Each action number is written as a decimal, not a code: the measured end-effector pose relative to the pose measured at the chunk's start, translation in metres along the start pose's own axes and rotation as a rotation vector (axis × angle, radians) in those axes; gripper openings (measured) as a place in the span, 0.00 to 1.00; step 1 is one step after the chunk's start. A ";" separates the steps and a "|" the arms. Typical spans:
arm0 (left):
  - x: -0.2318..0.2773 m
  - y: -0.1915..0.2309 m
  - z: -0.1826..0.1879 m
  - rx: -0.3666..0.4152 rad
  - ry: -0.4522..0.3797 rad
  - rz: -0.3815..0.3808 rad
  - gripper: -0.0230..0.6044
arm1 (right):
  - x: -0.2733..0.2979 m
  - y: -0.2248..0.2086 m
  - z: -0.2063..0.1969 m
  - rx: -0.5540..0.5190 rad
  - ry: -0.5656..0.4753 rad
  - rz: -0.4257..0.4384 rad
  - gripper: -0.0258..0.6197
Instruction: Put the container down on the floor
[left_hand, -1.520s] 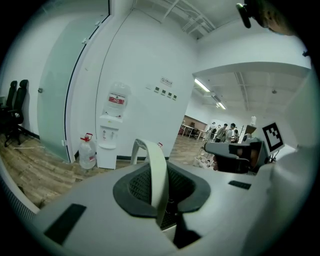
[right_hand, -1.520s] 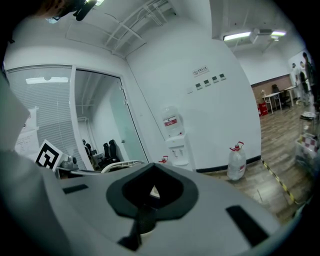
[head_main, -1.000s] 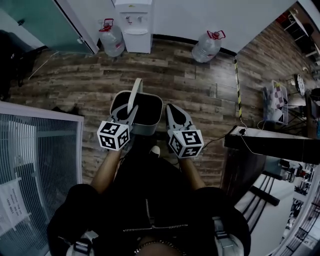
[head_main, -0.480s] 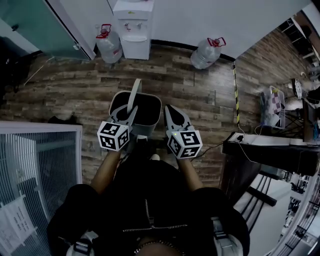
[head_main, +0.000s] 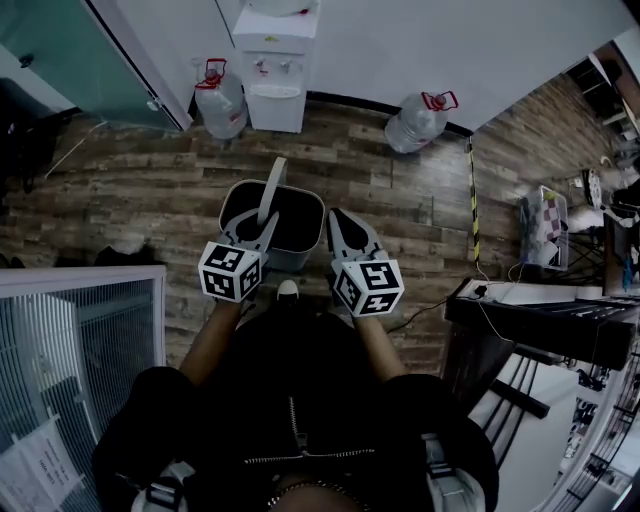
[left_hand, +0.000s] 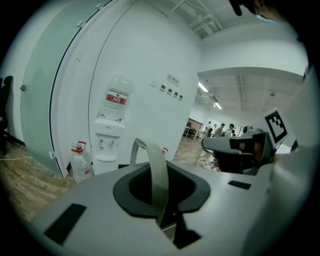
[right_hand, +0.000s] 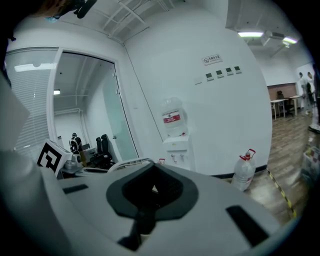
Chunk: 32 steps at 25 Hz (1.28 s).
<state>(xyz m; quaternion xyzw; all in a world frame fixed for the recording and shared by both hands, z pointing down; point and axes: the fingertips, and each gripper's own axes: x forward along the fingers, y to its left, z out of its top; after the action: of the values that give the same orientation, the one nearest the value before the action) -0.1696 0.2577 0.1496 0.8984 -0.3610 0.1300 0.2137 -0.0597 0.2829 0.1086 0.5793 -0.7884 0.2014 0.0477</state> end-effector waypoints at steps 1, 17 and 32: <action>0.001 0.004 0.002 0.001 0.001 -0.001 0.12 | 0.004 0.000 0.001 0.002 0.000 -0.004 0.06; 0.037 0.042 0.017 -0.023 0.026 0.006 0.12 | 0.051 -0.018 0.006 0.033 0.031 -0.006 0.05; 0.123 0.061 0.052 -0.057 0.054 0.081 0.12 | 0.129 -0.094 0.050 0.024 0.074 0.086 0.06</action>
<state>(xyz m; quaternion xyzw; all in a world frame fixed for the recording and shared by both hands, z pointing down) -0.1215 0.1209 0.1694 0.8728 -0.3948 0.1525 0.2432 -0.0056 0.1258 0.1268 0.5376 -0.8078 0.2339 0.0612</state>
